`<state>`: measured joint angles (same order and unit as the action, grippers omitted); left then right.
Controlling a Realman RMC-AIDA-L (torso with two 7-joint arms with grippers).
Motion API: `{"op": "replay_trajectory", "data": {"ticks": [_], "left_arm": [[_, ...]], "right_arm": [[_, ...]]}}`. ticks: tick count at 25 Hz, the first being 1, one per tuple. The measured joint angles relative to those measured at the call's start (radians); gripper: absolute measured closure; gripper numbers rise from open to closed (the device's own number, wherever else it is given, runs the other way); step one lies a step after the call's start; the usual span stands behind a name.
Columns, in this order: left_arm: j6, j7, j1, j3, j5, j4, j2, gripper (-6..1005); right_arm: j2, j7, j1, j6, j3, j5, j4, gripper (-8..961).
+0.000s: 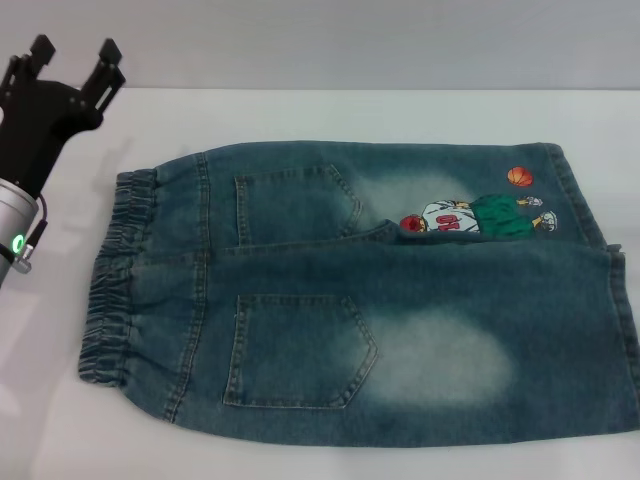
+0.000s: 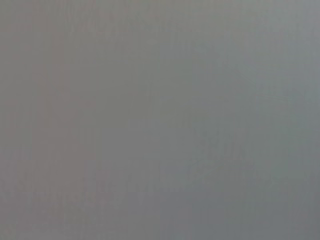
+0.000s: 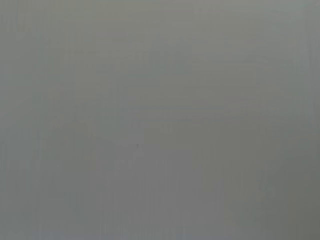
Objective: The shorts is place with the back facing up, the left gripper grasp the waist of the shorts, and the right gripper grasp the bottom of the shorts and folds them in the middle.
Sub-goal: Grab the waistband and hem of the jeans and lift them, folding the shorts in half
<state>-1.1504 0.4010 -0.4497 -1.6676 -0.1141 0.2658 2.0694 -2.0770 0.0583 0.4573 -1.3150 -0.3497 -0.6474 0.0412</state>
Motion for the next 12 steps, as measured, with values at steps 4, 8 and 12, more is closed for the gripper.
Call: {"op": "replay_trajectory", "data": {"ticks": [4,8,12], "left_arm": [[-0.006,0.004,0.008,-0.033,0.001,0.003,-0.002,170],[-0.007,0.004,0.011,-0.035,0.001,0.003,-0.002,171],[-0.006,0.006,0.011,-0.035,-0.003,0.003,0.002,173]], "right_arm": [[0.0,0.0,0.003,0.008,0.0,0.0,-0.001,459],[0.0,0.0,0.003,0.023,0.0,0.0,-0.001,460],[0.0,0.0,0.0,0.028,0.0,0.0,-0.001,461]]}}
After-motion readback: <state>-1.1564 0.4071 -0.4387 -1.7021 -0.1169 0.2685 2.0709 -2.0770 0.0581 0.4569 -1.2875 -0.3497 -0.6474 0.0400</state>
